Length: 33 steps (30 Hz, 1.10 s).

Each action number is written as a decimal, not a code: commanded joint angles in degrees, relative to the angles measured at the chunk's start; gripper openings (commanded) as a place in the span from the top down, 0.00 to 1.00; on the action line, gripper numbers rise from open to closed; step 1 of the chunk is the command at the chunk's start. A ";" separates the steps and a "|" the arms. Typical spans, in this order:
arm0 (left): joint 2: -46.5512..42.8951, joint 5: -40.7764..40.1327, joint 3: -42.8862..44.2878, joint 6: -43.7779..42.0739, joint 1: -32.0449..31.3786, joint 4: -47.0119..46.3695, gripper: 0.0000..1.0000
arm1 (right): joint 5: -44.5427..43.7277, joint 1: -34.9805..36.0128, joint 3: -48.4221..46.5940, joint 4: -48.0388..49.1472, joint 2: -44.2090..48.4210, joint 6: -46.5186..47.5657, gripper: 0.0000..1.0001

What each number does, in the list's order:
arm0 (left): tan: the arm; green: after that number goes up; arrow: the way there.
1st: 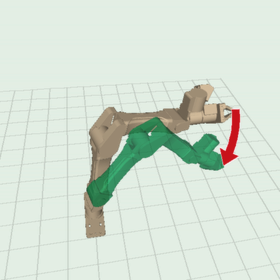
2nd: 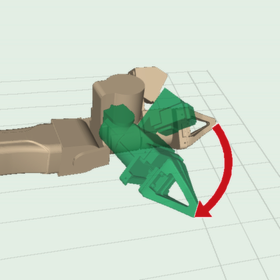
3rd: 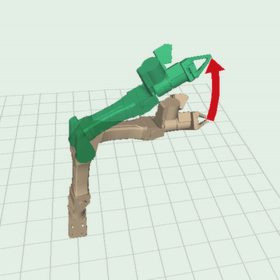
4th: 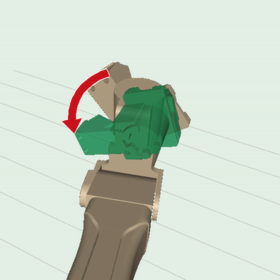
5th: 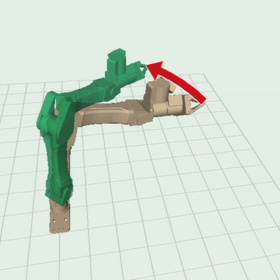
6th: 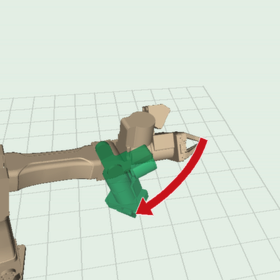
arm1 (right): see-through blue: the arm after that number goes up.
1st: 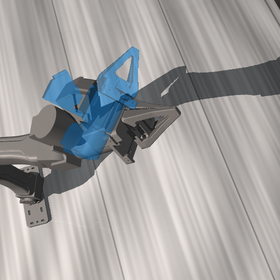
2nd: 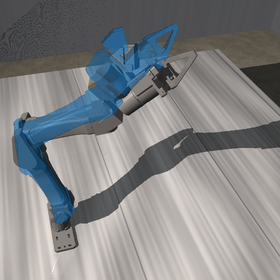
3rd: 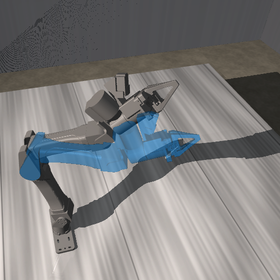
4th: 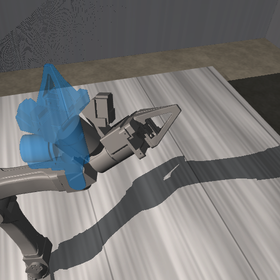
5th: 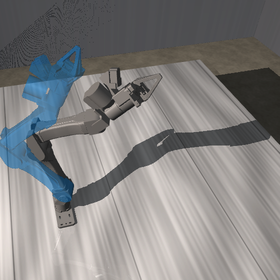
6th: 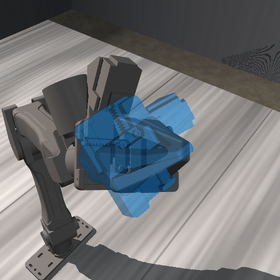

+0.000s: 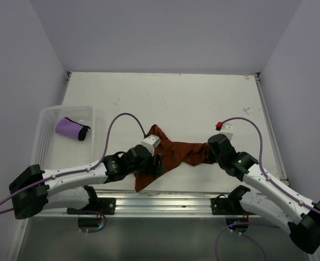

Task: Roll the towels
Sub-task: Flatten the towel

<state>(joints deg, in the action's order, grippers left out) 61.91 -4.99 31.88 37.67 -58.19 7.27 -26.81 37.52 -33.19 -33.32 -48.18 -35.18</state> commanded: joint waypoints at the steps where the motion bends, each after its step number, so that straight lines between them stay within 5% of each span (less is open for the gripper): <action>1: 8.19 -3.74 3.09 -3.66 -3.94 -2.37 0.32 | 1.06 -0.78 -0.73 1.15 0.81 -0.33 1.00; 5: 13.94 -11.17 6.09 2.40 -6.40 8.02 0.35 | 0.53 -2.62 -0.91 0.01 1.42 1.16 1.00; 10: 7.97 -13.98 0.47 8.73 -6.76 10.13 0.34 | 2.90 -7.36 -0.03 0.36 1.86 3.01 1.00; 33: 6.03 -16.10 -0.86 12.78 -14.67 23.40 0.55 | 12.66 -23.80 -3.37 7.13 -6.66 6.44 1.00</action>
<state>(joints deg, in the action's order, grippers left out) 67.05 -18.20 30.39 48.51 -72.18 27.64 -15.70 15.25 -33.45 -29.39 -54.35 -30.17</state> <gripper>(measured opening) 0.457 0.019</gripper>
